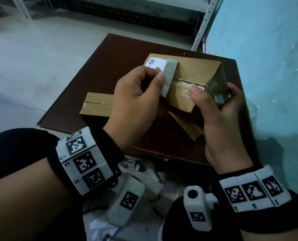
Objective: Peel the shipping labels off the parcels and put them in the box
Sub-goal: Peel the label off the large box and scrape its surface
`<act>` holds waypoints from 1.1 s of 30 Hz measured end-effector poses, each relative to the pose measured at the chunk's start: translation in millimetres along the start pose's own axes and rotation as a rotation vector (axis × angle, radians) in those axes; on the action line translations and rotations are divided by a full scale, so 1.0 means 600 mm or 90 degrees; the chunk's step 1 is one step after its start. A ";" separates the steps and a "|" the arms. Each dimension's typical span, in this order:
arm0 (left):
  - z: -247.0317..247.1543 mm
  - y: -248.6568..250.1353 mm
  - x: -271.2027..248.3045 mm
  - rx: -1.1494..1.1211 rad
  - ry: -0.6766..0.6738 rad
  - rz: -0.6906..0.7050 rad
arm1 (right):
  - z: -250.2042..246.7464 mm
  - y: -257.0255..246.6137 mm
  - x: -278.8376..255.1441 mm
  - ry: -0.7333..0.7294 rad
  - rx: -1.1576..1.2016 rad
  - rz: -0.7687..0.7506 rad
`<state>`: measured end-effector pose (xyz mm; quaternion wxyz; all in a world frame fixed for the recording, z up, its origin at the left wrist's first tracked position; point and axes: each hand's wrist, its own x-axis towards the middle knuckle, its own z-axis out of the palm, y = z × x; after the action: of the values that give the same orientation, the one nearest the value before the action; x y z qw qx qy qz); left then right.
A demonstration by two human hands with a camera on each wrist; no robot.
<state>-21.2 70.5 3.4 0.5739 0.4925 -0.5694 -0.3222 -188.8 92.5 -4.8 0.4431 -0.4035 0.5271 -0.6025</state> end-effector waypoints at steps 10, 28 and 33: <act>0.003 0.007 -0.005 0.026 -0.045 0.056 | 0.005 0.005 -0.008 0.025 -0.011 -0.095; -0.012 0.017 0.018 -0.313 0.022 -0.244 | 0.009 0.004 -0.011 0.025 0.049 -0.072; -0.020 -0.006 0.011 0.033 -0.069 -0.015 | 0.011 0.014 -0.010 0.043 -0.011 -0.113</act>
<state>-8.1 65.5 4.0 0.5250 0.4960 -0.6020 -0.3405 -179.9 95.7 -12.2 0.3665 -0.4321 0.5093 -0.6477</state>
